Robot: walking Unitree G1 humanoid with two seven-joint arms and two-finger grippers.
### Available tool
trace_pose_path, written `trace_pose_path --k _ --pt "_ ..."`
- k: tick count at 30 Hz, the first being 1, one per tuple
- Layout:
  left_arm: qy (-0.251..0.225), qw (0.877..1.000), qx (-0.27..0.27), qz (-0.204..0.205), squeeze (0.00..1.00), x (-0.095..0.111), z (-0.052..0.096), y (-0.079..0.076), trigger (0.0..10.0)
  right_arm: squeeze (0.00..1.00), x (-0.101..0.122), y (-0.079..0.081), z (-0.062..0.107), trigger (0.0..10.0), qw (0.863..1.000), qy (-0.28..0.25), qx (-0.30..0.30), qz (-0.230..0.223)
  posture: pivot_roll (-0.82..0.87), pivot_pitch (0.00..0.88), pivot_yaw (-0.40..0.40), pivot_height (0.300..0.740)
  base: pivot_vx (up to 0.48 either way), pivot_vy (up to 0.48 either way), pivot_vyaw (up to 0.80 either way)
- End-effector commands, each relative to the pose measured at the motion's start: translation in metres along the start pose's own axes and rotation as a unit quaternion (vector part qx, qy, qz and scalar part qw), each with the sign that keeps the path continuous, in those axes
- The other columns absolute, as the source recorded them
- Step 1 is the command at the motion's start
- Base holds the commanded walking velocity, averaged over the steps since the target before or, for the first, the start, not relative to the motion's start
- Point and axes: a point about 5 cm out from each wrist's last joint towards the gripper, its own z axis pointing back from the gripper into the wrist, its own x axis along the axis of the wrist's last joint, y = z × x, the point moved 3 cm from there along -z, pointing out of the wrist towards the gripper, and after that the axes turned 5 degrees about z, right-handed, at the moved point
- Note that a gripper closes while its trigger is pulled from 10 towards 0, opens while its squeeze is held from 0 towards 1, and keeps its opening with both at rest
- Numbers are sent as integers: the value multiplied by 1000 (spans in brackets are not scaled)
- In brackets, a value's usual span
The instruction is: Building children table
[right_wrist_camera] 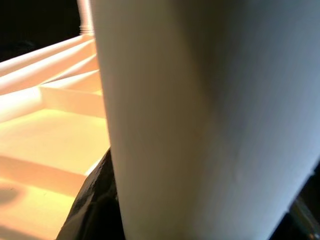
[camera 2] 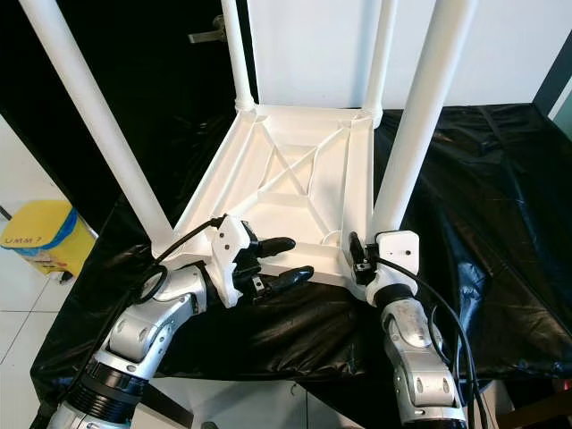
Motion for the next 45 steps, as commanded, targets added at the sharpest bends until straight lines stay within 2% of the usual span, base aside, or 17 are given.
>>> trace_pose_path --k 1,5,9,16,17,18,25,31,32,33,35,36,37,38,40,41,45 --pt "6 999 42 10 0 -5 1 6 10000 0 -24 -10 8 10000 997 57 -43 3 -162 0 20 740 0 0 0" --pt "6 999 41 11 0 -6 0 3 10000 0 -25 -7 11 10000 996 62 -66 -4 -161 0 14 740 0 0 0" --pt "7 999 40 11 0 -6 -2 3 10000 0 -25 -4 10 10000 996 63 -66 -18 -165 0 12 740 0 0 0" --pt "6 999 39 9 0 -5 -3 4 10000 0 -21 -3 9 10000 996 58 -60 -13 -171 0 12 740 0 0 0" --pt "6 999 38 8 0 -5 -4 3 10000 78 -20 -3 8 10000 996 59 -59 -13 -172 0 12 740 0 0 0" --pt "6 999 37 7 0 -5 -4 3 10000 1000 -18 -3 8 10000 997 51 -55 -19 -173 0 12 740 0 0 0" --pt "5 999 32 6 0 -3 -5 2 10000 1000 -1 -11 4 10000 999 -8 -31 -14 -172 0 16 740 0 0 0" --pt "9 1000 27 3 0 -3 -4 5 10000 1000 16 -13 0 10000 995 -51 70 -40 -177 0 35 740 0 0 0" --pt "9 1000 27 3 0 -3 -4 5 10000 1000 16 -13 0 10000 995 -51 70 -40 -177 0 35 740 0 0 0" --pt "10 1000 25 2 0 -2 -4 5 10000 933 18 -12 0 10000 993 -55 100 -42 -173 0 37 740 0 0 0" --pt "10 1000 25 2 0 -2 -4 5 10000 933 18 -12 0 10000 993 -55 100 -42 -173 0 37 740 0 0 0" --pt "10 1000 23 1 0 -1 -3 6 10000 0 20 -10 1 10000 990 -58 125 -45 -173 0 40 740 0 0 0" --pt "10 1000 23 1 0 -1 -3 6 10000 0 20 -10 1 10000 990 -58 125 -45 -173 0 40 740 0 0 0" --pt "12 1000 19 2 0 0 -2 5 10000 0 22 -6 2 10000 984 -59 165 -37 -167 0 45 740 0 0 0" --pt "12 1000 19 2 0 0 -2 5 10000 0 22 -6 2 10000 984 -59 165 -37 -167 0 45 740 0 0 0" --pt "14 1000 15 4 0 0 0 4 10000 0 23 -3 3 10000 978 -60 200 -24 -161 2 49 740 0 0 0" --pt "17 1000 8 7 0 -1 2 1 10000 0 23 -3 2 10000 966 -55 252 8 -159 5 48 740 0 0 0"
